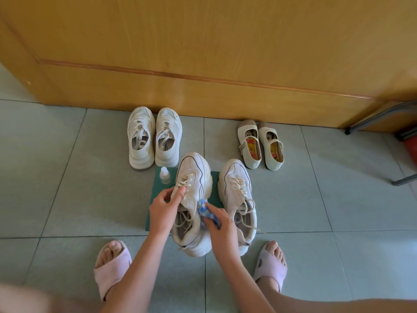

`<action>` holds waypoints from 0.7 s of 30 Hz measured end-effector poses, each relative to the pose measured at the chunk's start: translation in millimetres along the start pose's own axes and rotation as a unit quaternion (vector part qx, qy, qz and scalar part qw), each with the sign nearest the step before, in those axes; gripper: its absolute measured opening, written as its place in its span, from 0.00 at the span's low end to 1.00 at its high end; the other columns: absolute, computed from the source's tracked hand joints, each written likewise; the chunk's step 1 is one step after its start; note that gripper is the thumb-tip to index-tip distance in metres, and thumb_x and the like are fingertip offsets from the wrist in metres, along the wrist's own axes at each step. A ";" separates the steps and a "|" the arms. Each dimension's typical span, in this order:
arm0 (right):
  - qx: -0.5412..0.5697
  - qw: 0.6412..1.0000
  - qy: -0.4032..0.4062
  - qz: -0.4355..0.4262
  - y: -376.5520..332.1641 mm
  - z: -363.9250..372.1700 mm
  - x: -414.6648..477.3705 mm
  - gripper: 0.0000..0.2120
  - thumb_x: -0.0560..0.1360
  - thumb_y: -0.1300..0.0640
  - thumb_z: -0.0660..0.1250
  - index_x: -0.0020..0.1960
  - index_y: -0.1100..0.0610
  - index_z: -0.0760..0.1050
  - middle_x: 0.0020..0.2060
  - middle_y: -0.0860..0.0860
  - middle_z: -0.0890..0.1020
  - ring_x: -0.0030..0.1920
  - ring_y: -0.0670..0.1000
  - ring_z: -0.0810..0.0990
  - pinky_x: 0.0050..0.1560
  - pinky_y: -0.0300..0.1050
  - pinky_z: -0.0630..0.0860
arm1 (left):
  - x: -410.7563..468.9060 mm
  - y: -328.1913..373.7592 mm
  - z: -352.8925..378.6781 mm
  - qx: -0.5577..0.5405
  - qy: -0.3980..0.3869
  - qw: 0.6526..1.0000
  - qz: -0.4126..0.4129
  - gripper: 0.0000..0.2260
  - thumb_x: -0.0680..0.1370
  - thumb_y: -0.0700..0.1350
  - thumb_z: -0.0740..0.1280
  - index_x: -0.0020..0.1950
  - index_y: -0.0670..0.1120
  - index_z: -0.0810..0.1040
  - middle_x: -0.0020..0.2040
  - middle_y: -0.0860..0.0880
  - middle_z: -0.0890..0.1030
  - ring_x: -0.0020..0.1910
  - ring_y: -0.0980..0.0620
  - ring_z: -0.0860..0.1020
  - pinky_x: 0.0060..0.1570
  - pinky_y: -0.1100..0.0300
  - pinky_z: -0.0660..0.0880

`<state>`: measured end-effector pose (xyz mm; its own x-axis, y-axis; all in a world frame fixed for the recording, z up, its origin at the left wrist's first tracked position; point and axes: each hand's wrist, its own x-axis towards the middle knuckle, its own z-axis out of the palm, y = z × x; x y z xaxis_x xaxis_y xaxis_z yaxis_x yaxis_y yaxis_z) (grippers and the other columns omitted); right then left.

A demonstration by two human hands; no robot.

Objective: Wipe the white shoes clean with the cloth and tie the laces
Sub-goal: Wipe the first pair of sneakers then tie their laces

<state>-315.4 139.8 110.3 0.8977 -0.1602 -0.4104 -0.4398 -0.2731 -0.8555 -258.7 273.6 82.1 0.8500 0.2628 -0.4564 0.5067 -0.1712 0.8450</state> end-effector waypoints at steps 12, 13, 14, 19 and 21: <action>0.035 0.998 0.051 -0.020 11.2 22.3 -63.5 0.36 0.70 0.72 0.70 0.50 0.26 0.74 0.44 0.49 0.76 0.45 0.37 0.75 0.43 0.24 0.70 | -5.0 6.4 3.7 -0.025 0.034 0.999 -0.014 0.18 0.74 0.55 0.69 0.56 0.45 0.79 0.47 0.50 0.81 0.45 0.55 0.78 0.40 0.64 0.70; 0.047 0.997 0.065 -0.024 11.1 25.2 -66.4 0.37 0.69 0.72 0.70 0.49 0.26 0.74 0.44 0.49 0.76 0.44 0.37 0.75 0.42 0.24 0.71 | -5.2 7.0 4.1 -0.024 0.037 0.999 -0.016 0.18 0.74 0.55 0.69 0.58 0.45 0.78 0.48 0.49 0.81 0.45 0.54 0.78 0.42 0.63 0.70; 0.051 0.996 0.074 -0.028 11.7 28.0 -68.8 0.37 0.69 0.72 0.70 0.49 0.26 0.74 0.44 0.48 0.76 0.44 0.37 0.76 0.42 0.24 0.71 | -4.9 6.9 4.4 -0.023 0.037 0.999 -0.017 0.19 0.74 0.55 0.69 0.59 0.45 0.77 0.49 0.49 0.81 0.47 0.53 0.78 0.44 0.62 0.71; 0.058 0.995 0.076 -0.006 23.2 38.3 -80.2 0.35 0.68 0.71 0.71 0.48 0.27 0.75 0.45 0.44 0.79 0.46 0.39 0.78 0.44 0.28 0.73 | -3.6 8.1 4.5 -0.013 0.028 0.999 -0.014 0.22 0.74 0.56 0.68 0.64 0.45 0.74 0.53 0.47 0.80 0.53 0.49 0.77 0.53 0.56 0.74; 0.074 0.995 0.072 0.012 19.4 32.8 -85.1 0.32 0.68 0.72 0.71 0.44 0.32 0.79 0.42 0.44 0.80 0.43 0.39 0.79 0.42 0.29 0.74 | -4.3 9.9 4.3 -0.010 0.029 0.999 -0.009 0.22 0.74 0.55 0.68 0.63 0.45 0.74 0.52 0.47 0.80 0.51 0.50 0.77 0.51 0.58 0.72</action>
<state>-399.5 179.3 118.4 0.8694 -0.3015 -0.3914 -0.4435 -0.1269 -0.8872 -256.7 266.7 91.3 0.8305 0.3198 -0.4560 0.5188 -0.1460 0.8424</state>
